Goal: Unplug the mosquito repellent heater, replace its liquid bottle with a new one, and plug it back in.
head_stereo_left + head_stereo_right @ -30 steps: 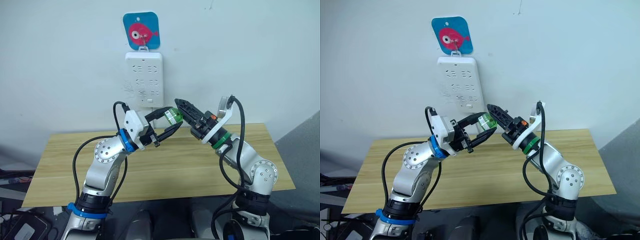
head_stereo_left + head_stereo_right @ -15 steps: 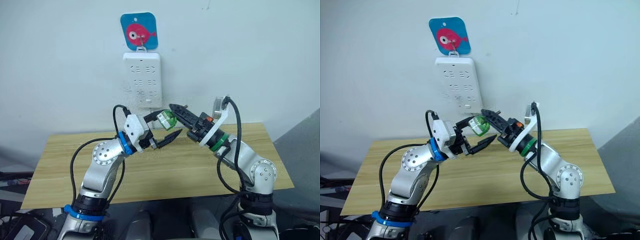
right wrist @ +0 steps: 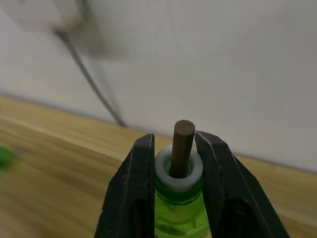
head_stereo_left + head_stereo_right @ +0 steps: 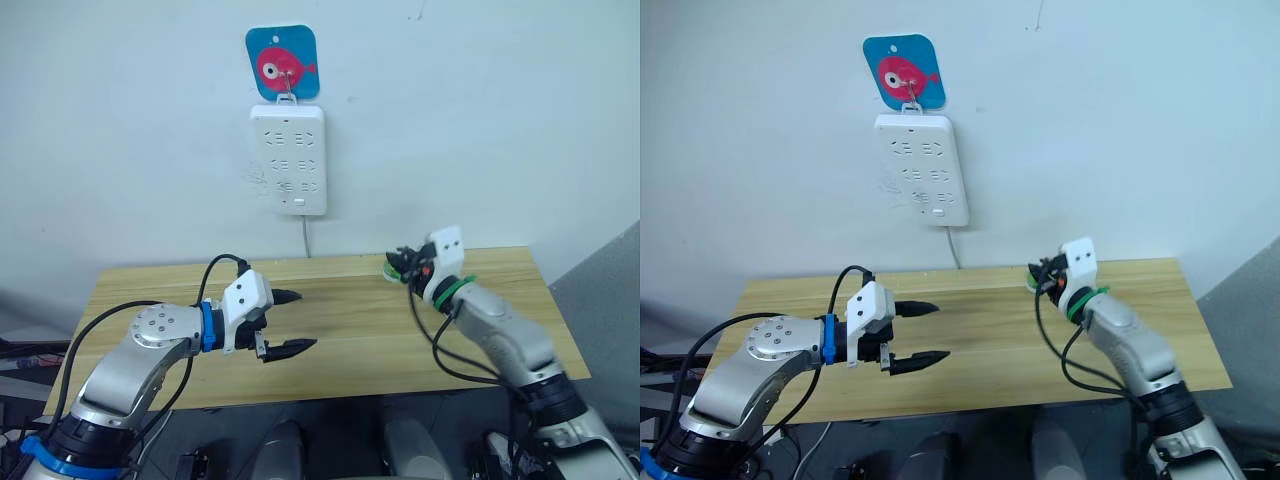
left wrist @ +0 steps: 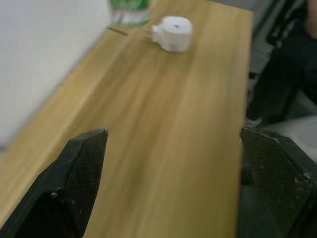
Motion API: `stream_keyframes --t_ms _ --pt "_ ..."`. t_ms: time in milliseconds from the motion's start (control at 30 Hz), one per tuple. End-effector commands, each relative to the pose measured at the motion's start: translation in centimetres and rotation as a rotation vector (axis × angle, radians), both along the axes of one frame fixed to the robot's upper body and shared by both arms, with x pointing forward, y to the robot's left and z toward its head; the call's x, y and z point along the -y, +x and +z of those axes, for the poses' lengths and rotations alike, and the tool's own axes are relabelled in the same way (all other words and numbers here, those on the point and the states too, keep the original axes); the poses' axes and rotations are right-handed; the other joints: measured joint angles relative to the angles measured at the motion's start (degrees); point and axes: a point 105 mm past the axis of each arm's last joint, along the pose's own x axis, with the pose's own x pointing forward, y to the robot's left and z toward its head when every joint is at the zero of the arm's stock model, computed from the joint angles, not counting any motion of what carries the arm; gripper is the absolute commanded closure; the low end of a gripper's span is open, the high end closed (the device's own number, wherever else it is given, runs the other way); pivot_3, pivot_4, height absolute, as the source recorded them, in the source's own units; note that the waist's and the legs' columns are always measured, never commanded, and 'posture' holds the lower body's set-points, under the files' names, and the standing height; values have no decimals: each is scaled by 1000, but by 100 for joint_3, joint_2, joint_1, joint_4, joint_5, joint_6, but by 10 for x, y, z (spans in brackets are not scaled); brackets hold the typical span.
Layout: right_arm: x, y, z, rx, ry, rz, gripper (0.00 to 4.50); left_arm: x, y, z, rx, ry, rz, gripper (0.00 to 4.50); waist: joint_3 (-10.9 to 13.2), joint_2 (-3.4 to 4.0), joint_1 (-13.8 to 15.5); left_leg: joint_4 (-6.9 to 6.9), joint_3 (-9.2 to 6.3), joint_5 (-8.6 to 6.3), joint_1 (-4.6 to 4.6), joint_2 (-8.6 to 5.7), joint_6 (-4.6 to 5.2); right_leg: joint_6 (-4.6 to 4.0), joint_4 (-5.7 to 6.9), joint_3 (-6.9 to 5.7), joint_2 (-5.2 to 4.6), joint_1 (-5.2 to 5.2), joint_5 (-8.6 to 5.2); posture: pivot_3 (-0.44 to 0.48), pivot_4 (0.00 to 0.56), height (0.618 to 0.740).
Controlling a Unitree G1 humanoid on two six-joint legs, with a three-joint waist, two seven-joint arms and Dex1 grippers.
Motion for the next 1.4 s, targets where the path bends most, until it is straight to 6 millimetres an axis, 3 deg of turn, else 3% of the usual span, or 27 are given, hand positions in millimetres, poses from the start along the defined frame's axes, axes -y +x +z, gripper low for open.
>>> stream_keyframes --t_ms 33,200,400,567,733,833,1033,1167,1300,1400 --pt "-4 21 -16 127 -139 -6 3636 6 -5 9 -2 -21 -4 0 2 1 0 1 4 0 3 1 0 0 1 3 0 0 0 1 180 734" --pt "-2 39 -33 103 -119 -45 3636 1 -8 9 -9 -2 25 0 5 2 67 -2 3 0 3 3 -1 -1 3 3 1 -1 1 39 190 734" --pt "-5 41 -48 57 -107 -29 3636 1 -13 10 -9 8 35 0 5 2 171 1 -1 1 6 1 -2 -2 6 2 0 3 1 65 191 734" --pt "-5 40 -47 68 -69 -29 1930 2 -11 12 0 2 51 0 5 2 236 4 0 2 12 1 -3 -3 18 4 0 4 1 58 187 734" --pt "-1 36 -30 134 -15 -29 53 -2 -5 13 36 -30 120 0 5 2 253 2 1 2 16 2 -3 -3 24 5 1 3 1 56 183 734" --pt "-3 22 -13 176 9 41 17 -7 1 14 58 -73 202 0 5 2 268 3 0 2 14 2 -3 -3 26 6 -1 2 1 56 185 734" --pt "-20 -29 28 222 -68 325 17 -28 -3 2 111 -120 409 0 5 2 279 4 0 1 15 2 -2 -3 24 8 -4 3 1 48 190 734" --pt "-35 -58 52 224 -134 522 17 -64 -14 -22 146 -129 665 0 4 2 283 3 -5 1 21 5 -2 -5 21 4 -3 11 0 47 193 734" --pt "-46 -76 54 150 -203 674 17 -103 -32 -58 107 -62 886 0 4 0 313 3 -6 1 23 3 -2 -6 16 2 -4 16 -1 50 195 734" --pt "-53 -83 62 165 -255 750 17 -125 -54 -91 -28 -89 999 0 8 -2 427 3 -12 1 30 0 -2 -6 -18 -10 -6 46 0 51 197 734"
